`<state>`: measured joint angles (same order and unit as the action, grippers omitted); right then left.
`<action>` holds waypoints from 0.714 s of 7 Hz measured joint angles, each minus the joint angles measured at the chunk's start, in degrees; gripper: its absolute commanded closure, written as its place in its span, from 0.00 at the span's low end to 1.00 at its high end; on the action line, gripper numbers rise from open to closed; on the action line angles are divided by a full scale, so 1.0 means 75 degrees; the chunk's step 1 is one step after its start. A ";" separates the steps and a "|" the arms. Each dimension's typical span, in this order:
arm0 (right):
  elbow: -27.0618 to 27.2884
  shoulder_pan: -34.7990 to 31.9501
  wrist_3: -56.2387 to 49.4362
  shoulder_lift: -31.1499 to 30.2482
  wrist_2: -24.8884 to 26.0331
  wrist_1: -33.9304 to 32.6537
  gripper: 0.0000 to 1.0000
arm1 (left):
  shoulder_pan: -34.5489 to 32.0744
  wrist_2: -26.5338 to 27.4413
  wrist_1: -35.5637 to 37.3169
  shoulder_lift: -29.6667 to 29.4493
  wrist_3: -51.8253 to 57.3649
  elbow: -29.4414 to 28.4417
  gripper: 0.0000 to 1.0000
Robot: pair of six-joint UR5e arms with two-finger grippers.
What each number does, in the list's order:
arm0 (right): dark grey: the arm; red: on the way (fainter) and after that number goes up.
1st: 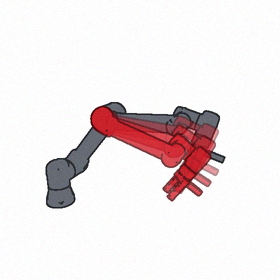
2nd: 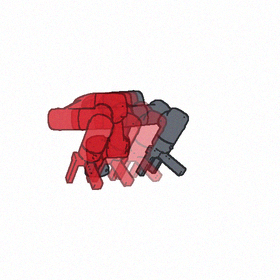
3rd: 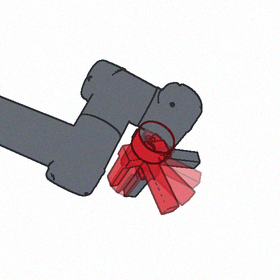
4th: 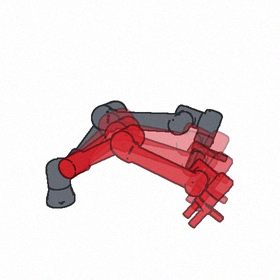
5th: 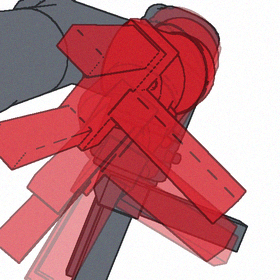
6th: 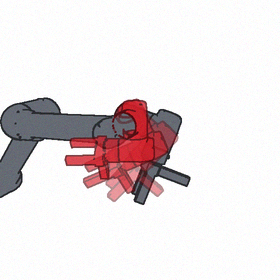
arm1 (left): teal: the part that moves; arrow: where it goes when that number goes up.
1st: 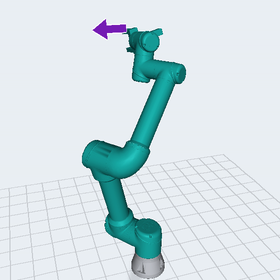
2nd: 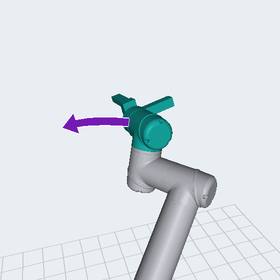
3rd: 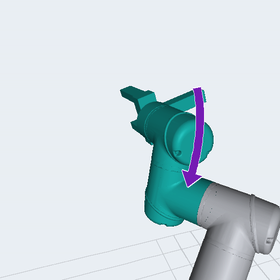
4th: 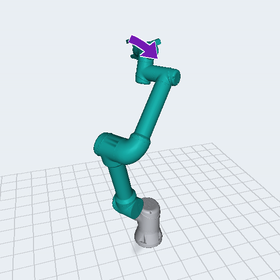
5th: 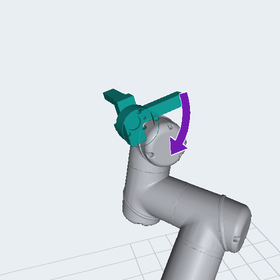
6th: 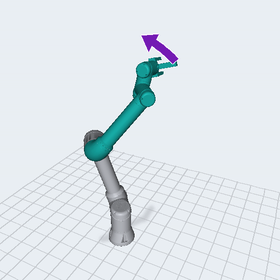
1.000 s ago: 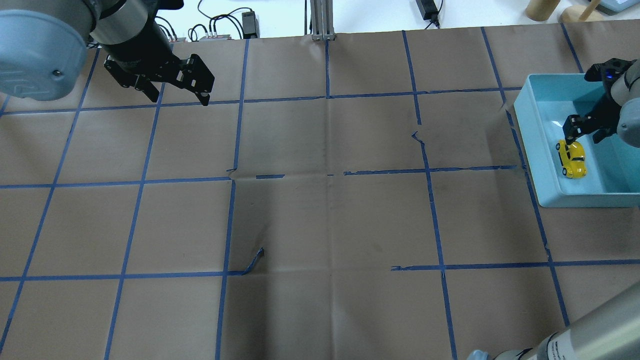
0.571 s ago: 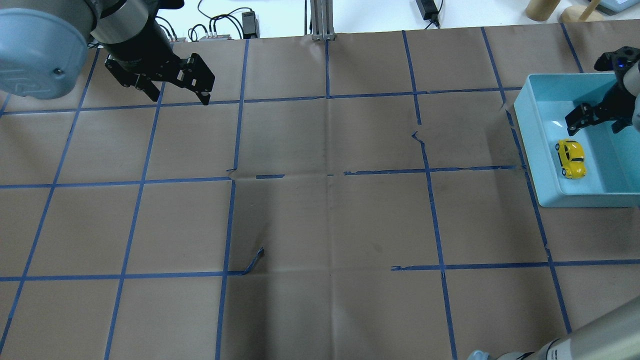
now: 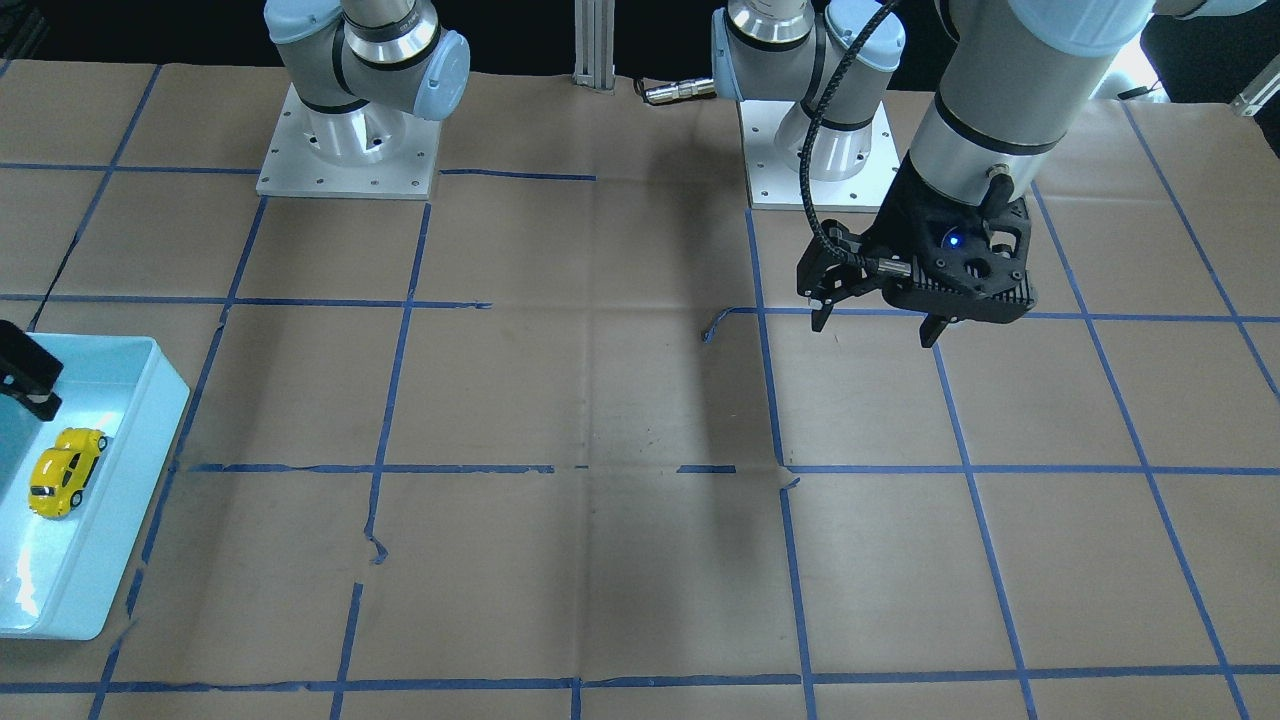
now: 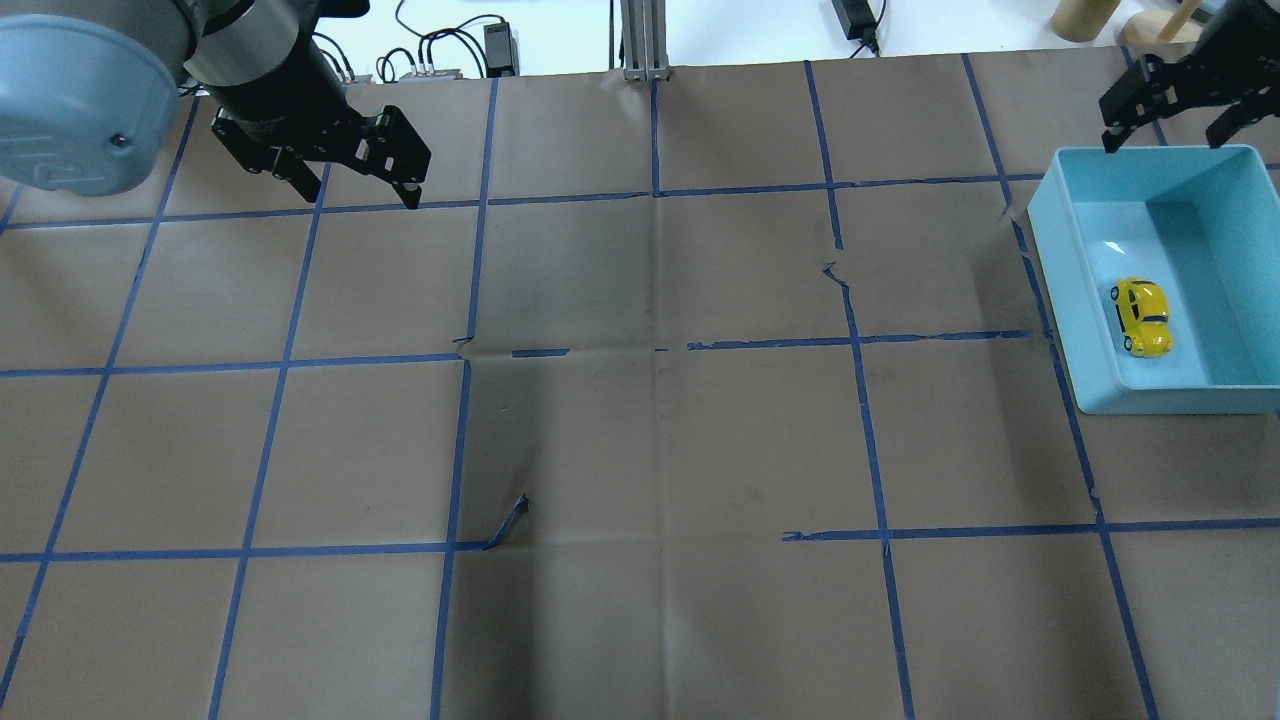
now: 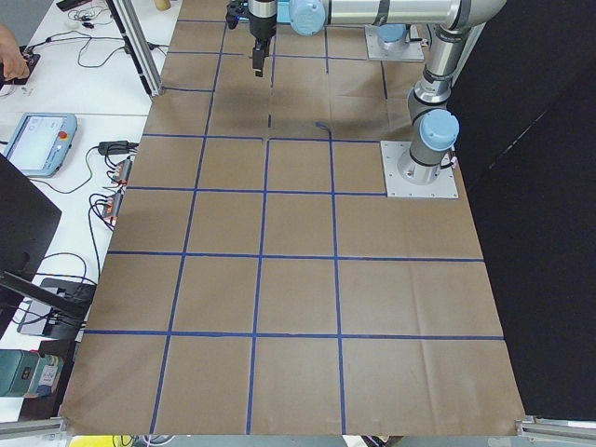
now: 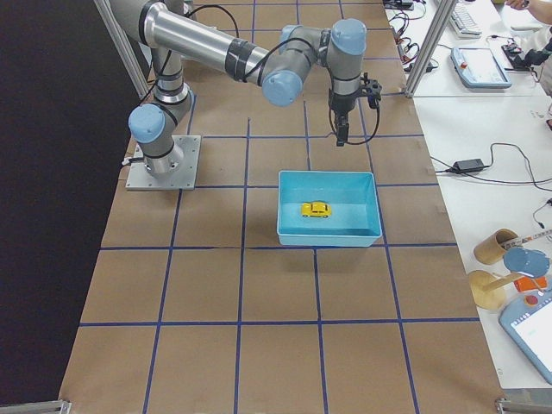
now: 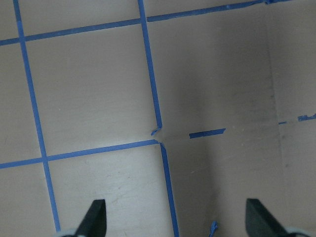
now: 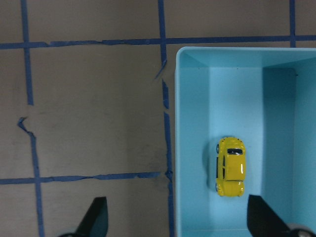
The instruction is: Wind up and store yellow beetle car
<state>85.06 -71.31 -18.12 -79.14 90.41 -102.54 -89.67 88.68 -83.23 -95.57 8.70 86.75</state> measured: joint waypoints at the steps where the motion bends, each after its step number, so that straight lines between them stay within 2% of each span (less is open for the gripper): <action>1: -0.0033 -0.0632 0.0637 -0.0273 0.0092 0.0379 0.00 | -0.0004 0.0000 0.0000 -0.0004 0.0000 0.0000 0.00; 3: -0.0089 -0.1588 0.2195 -0.0748 0.0076 0.1151 0.00 | -0.0005 -0.0107 0.0002 -0.0008 0.0002 0.0000 0.00; 5: -0.0011 -0.2172 0.2991 -0.0836 0.0008 0.1379 0.00 | 0.0002 -0.0267 0.0010 -0.0006 0.0010 0.0000 0.00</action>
<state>84.98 -87.60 4.31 -85.41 90.47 -92.20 -89.66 86.68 -83.16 -95.62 8.78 86.75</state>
